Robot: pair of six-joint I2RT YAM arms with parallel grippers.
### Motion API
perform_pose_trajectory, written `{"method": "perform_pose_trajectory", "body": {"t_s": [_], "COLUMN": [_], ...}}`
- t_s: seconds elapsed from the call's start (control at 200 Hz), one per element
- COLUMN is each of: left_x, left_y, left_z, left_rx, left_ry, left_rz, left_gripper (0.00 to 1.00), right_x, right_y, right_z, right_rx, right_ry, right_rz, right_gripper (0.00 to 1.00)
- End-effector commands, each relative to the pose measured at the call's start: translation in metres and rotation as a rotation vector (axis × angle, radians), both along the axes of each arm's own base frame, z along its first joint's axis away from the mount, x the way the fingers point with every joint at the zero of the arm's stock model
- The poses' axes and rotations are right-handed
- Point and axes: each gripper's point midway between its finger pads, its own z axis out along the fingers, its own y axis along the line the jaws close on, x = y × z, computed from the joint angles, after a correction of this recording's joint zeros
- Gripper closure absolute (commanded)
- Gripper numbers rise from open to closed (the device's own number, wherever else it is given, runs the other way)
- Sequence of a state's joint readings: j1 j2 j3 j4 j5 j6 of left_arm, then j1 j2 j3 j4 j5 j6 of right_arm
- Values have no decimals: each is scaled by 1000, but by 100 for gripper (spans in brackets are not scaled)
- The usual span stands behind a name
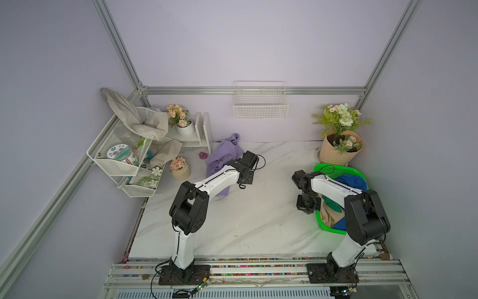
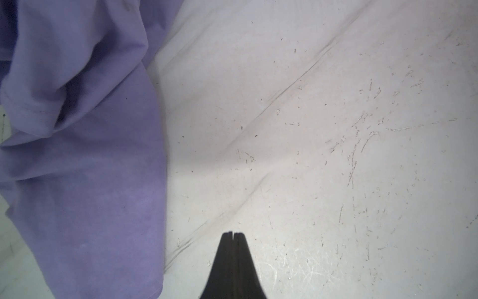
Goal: Fold and stack t-shirts
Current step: Move the T-shirt to the center of the board, then flatten out the T-shirt at the center of the board.
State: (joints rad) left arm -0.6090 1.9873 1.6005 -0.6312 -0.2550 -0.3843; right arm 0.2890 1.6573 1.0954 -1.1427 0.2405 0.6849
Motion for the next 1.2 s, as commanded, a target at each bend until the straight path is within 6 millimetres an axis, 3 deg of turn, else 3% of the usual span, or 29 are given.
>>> {"method": "perform_pose_trajectory", "body": {"t_s": [0.0, 0.125, 0.225, 0.35, 0.465, 0.56, 0.66, 0.695, 0.82, 1.035, 1.045, 1.19], "left_x": [9, 8, 10, 13, 15, 10, -4, -10, -39, -84, -86, -102], "left_y": [-12, -15, -13, -2, 20, 45, 71, 79, 100, 116, 117, 128], "left_z": [17, 15, 19, 32, 43, 41, 30, 25, 2, -40, -41, -50], "left_rx": [-37, -44, -38, 4, 95, 158, 177, 178, 177, 101, 101, 97], "left_ry": [-22, -15, -26, -73, -129, -131, -92, -74, 0, 147, 153, 177], "left_rz": [-3, -11, -11, 15, 67, 116, 182, 208, 258, 341, 346, 383], "left_gripper": [100, 100, 100, 100, 100, 100, 100, 99, 73, 68, 68, 66], "right_x": [-23, -46, -45, -12, 27, 41, 46, 46, 48, 53, 53, 49], "right_y": [-57, -91, -91, -49, 0, 16, 33, 38, 54, 68, 68, 68], "right_z": [47, 52, 50, 51, 69, 78, 71, 68, 60, 52, 51, 41], "right_rx": [-256, -312, -262, 17, 317, 403, 443, 437, 424, 429, 429, 402], "right_ry": [-122, -141, -158, -275, -464, -510, -449, -424, -362, -322, -319, -268], "right_rz": [-182, -310, -333, -290, -166, -111, -27, -1, 86, 129, 129, 141], "right_gripper": [100, 100, 100, 100, 100, 100, 100, 93, 57, 36, 31, 22]}}
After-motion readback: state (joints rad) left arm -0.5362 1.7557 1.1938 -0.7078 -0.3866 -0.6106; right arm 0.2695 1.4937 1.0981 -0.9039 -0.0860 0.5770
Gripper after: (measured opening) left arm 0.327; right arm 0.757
